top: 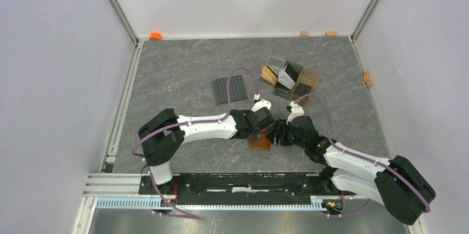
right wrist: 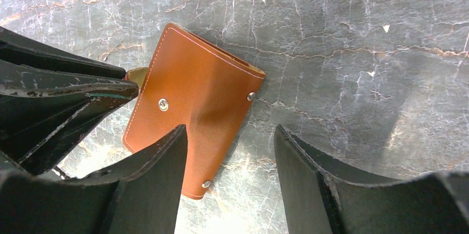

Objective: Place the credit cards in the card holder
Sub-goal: Close the card holder at the center of the board.

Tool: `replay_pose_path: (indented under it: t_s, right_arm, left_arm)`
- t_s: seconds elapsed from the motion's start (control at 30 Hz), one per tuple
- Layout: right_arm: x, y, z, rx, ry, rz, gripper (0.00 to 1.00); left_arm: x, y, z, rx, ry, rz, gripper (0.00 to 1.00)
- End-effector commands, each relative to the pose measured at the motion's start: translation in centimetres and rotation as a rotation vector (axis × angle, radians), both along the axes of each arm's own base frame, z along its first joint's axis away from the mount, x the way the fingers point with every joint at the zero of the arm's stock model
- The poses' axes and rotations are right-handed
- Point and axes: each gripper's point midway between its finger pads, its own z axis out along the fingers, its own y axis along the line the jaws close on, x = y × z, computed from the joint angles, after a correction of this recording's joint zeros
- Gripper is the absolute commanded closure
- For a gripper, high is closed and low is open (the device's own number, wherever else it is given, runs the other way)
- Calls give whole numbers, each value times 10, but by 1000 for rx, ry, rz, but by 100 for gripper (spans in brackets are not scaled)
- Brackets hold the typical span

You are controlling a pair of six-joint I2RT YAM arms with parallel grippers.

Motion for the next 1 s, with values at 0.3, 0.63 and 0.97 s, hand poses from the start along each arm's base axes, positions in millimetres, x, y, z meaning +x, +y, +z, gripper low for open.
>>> replay_pose_path:
  t_s: [0.3,0.63,0.97]
  right_arm:
    - [-8,-6,-12,-20,39,-1,36]
    - [-8,-5,-12,-19,41,3,36]
    - [-9,-5,-13,-16,43,2,36]
  left_arm:
    - [7,-3,31,-38,-75,4,81]
    - [7,-2,34,-51,-74,12,74]
    - [6,2,37,-36,-82,14,78]
